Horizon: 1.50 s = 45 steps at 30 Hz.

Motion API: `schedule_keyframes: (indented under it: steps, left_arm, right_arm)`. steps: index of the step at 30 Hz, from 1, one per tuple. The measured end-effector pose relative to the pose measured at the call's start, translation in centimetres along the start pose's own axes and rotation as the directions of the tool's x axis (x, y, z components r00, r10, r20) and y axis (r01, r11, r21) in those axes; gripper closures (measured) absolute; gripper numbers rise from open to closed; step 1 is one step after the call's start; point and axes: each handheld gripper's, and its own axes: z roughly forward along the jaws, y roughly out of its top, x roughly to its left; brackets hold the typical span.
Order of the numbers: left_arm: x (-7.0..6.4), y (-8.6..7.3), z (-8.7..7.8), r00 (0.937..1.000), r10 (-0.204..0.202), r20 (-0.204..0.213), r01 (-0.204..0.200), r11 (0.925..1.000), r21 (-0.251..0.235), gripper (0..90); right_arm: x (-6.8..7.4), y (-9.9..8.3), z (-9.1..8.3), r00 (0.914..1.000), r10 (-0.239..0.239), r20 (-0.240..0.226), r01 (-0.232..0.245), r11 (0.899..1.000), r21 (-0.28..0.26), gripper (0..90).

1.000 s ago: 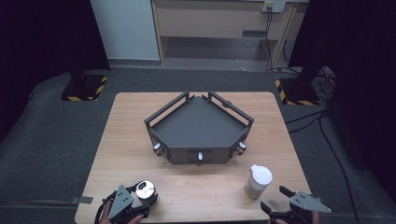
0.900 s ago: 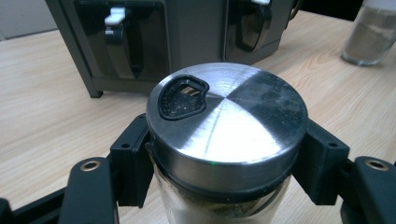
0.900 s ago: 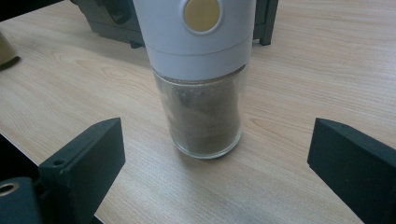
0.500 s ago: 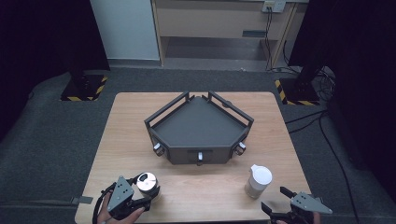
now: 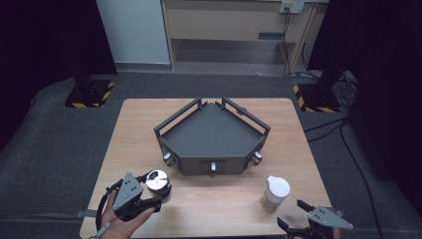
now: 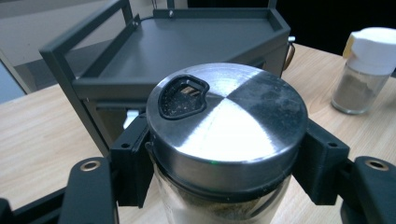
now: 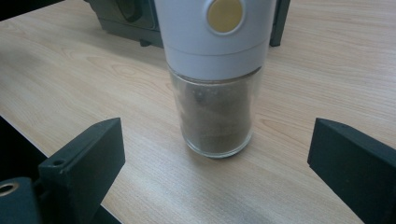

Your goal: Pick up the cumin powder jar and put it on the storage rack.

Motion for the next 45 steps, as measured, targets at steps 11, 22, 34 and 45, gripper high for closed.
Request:
schedule_keyframes:
  steps: [11,22,34,45]
  left_arm:
    - [0.7,3.9,-0.1,0.9993,0.035,0.012,-0.035,0.9993,-0.011,30.9]
    - [0.9,6.5,0.7,0.9974,0.070,0.014,-0.070,0.9975,0.001,30.8]
    - [1.4,7.7,3.0,0.9975,0.061,0.035,-0.061,0.9981,-0.003,30.8]
    - [2.4,8.6,5.1,0.9981,0.053,0.032,-0.052,0.9985,-0.016,30.8]
  right_arm:
    - [0.2,0.2,0.2,0.9998,-0.011,-0.018,0.011,1.000,0.011,4.4]
    - [0.3,0.1,0.2,0.9994,-0.010,-0.032,0.010,1.000,0.006,4.3]
    - [0.1,0.1,-0.1,0.9996,-0.003,-0.029,0.003,1.000,0.004,4.2]
    - [0.0,0.0,-0.2,0.9996,0.003,-0.027,-0.003,1.000,0.003,4.1]
